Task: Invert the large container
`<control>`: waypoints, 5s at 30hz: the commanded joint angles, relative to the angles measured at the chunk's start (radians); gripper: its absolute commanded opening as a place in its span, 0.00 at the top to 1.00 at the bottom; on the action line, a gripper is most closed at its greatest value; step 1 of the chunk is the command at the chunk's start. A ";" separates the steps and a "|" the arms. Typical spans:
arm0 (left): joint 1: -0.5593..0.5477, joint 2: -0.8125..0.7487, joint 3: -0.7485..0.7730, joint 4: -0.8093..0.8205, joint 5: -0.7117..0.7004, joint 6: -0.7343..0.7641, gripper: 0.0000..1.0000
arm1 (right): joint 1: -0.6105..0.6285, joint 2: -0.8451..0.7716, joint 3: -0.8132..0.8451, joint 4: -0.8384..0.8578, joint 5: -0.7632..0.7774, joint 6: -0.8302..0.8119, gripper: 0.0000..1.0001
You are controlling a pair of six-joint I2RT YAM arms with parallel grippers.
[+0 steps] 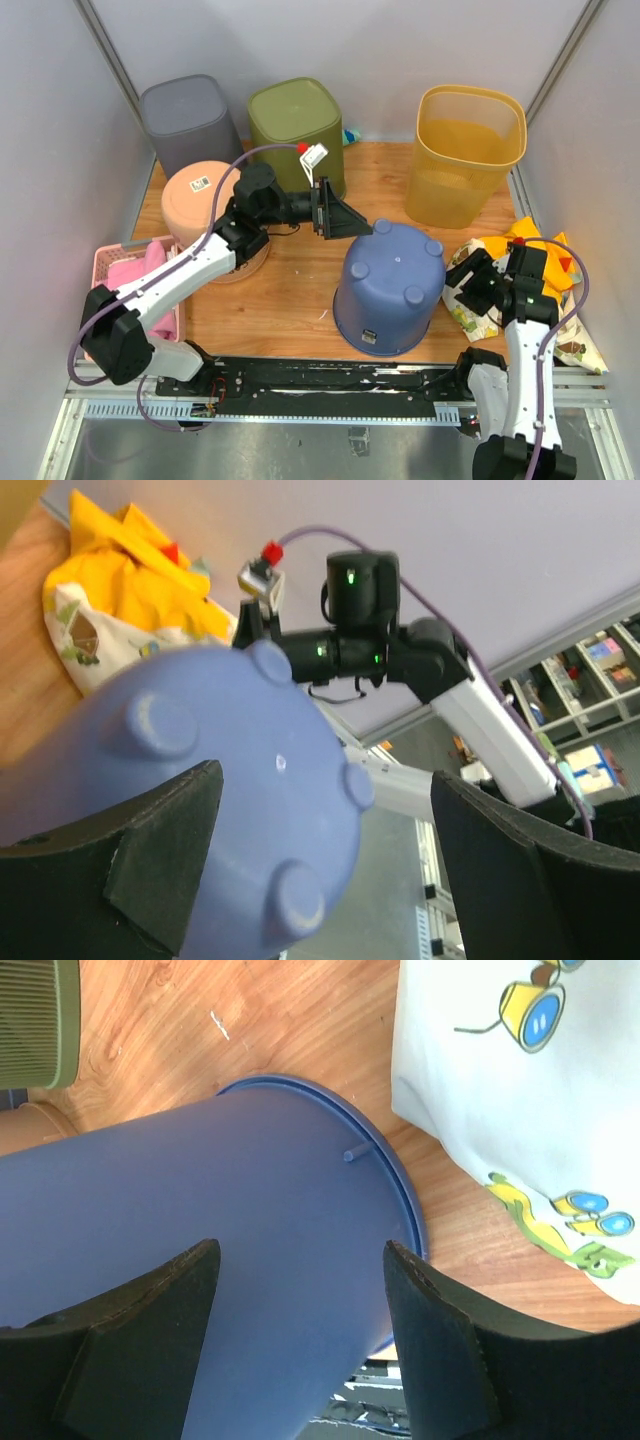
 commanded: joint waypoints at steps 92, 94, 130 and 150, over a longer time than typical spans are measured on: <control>-0.027 0.096 0.439 -0.734 -0.376 0.464 0.08 | 0.487 1.309 1.648 -0.118 0.502 -0.516 0.82; -0.025 0.095 0.431 -0.726 -0.376 0.463 0.08 | 0.487 1.299 1.660 -0.115 0.476 -0.513 0.95; 0.067 0.182 0.449 -0.670 -0.336 0.364 0.08 | -0.110 0.758 0.546 0.628 -0.549 0.119 0.77; 0.145 0.365 0.531 -0.685 -0.328 0.387 0.08 | -0.109 0.676 0.589 0.256 -0.223 -0.196 0.50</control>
